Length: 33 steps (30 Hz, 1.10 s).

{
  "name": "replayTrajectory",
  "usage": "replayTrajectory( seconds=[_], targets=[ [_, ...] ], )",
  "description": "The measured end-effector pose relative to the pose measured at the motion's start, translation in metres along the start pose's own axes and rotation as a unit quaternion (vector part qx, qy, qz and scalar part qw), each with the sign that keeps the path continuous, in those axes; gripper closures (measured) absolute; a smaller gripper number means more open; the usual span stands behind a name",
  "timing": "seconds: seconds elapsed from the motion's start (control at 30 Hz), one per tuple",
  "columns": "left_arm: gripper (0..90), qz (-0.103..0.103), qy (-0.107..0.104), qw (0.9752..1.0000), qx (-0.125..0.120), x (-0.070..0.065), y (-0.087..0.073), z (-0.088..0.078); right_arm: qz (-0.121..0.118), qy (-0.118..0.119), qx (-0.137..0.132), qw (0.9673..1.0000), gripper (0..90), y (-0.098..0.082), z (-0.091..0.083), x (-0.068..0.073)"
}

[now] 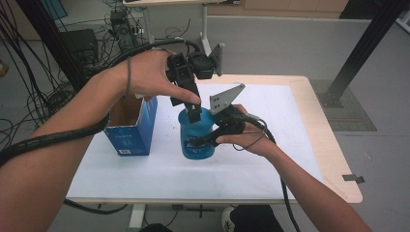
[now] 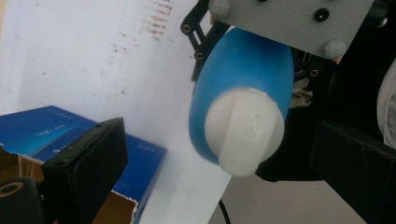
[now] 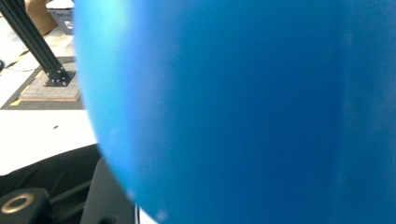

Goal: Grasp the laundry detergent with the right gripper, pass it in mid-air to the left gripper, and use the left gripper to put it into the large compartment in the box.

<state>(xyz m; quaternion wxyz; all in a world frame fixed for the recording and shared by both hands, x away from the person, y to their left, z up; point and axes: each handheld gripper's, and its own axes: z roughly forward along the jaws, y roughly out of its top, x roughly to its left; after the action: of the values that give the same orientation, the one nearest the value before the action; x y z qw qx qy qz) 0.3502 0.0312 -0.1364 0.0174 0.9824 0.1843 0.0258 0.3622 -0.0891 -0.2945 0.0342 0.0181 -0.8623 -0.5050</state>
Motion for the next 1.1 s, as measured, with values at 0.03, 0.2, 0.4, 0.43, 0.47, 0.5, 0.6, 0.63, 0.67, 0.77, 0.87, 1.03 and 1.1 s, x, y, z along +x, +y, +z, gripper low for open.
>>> replayTrajectory(
  seconds=[0.03,0.2,0.4,0.43,0.47,0.5,0.6,0.63,0.67,0.77,0.87,1.03,1.1],
  targets=[
    [4.7,0.000,-0.002,1.0000,0.000,-0.001,0.000,0.001,-0.001,0.003,-0.001,1.0000,44.2,0.000,0.000,0.001],
    [4.7,0.013,-0.010,0.9998,0.007,-0.003,0.003,0.007,-0.003,0.008,-0.006,0.9999,44.2,0.002,-0.002,0.002],
    [4.7,0.014,-0.009,0.9998,0.004,-0.004,0.005,0.011,-0.009,0.010,-0.012,0.9998,44.2,0.003,-0.004,0.002],
    [4.6,0.017,-0.008,0.9998,0.004,-0.004,0.005,0.011,-0.010,0.010,-0.012,0.9998,44.2,0.003,-0.005,0.002],
    [4.7,0.017,-0.010,0.9998,0.006,-0.004,0.006,0.012,-0.012,0.010,-0.011,0.9998,44.1,0.003,-0.005,0.002],
    [4.7,0.020,-0.009,0.9998,0.002,-0.005,0.006,0.012,-0.013,0.010,-0.011,0.9998,44.1,0.003,-0.005,0.002],
    [4.7,0.022,-0.005,0.9997,-0.004,-0.005,0.008,0.013,-0.015,0.011,-0.012,0.9998,44.1,0.004,-0.006,0.001],
    [4.7,0.022,-0.006,0.9997,-0.005,-0.006,0.009,0.013,-0.015,0.011,-0.013,0.9997,44.1,0.004,-0.006,0.001],
    [4.7,0.023,-0.007,0.9997,-0.004,-0.006,0.009,0.014,-0.011,0.014,-0.015,0.9997,44.1,0.004,-0.006,0.002],
    [4.7,0.027,-0.006,0.9996,0.000,-0.007,0.011,0.014,-0.011,0.015,-0.015,0.9997,44.1,0.005,-0.006,0.003],
    [4.7,0.031,-0.008,0.9995,0.001,-0.008,0.012,0.015,-0.014,0.014,-0.015,0.9997,44.1,0.006,-0.007,0.003],
    [4.6,0.034,-0.012,0.9993,-0.004,-0.010,0.013,0.016,-0.016,0.013,-0.014,0.9997,44.0,0.007,-0.008,0.002],
    [4.7,0.036,-0.010,0.9993,-0.002,-0.010,0.013,0.017,-0.015,0.013,-0.016,0.9997,44.0,0.007,-0.008,0.002]
  ],
)
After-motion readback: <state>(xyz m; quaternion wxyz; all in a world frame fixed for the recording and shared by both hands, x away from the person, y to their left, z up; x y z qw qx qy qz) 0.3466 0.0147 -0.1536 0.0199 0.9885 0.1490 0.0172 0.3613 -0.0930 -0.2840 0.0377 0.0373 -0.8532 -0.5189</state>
